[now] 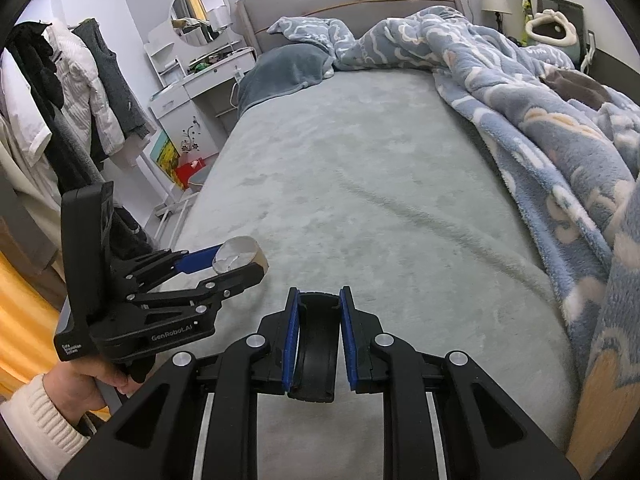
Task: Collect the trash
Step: 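Carry the tape roll in the left tool and curved piece in the right tool to the bin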
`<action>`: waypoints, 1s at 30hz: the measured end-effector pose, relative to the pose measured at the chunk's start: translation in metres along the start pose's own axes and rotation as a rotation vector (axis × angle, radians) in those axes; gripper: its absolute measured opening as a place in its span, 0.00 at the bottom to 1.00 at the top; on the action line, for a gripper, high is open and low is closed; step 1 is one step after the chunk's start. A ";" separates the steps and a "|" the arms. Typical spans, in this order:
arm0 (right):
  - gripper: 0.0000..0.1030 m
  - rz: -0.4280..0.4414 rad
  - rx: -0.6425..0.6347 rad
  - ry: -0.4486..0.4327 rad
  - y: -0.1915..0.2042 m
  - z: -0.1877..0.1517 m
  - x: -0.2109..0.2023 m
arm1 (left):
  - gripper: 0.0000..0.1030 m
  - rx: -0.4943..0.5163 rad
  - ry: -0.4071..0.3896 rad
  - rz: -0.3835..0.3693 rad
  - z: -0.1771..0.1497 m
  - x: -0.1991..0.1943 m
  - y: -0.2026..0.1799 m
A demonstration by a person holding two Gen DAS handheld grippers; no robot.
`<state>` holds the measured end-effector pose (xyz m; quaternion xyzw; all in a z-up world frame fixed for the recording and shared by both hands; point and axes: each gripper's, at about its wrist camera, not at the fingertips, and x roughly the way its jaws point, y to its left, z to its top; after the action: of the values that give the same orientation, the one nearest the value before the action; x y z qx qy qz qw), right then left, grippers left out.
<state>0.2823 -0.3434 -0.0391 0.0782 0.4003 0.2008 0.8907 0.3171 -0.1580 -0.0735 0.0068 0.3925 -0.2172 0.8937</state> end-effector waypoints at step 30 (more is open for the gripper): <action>0.19 0.128 -0.051 0.007 0.166 -0.004 0.014 | 0.55 -0.147 0.143 0.212 -0.125 -0.108 0.127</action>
<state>0.2389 -0.1873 -0.0017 0.0802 0.3922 0.2677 0.8764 0.2155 0.0212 -0.1037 -0.0018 0.4671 -0.0910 0.8795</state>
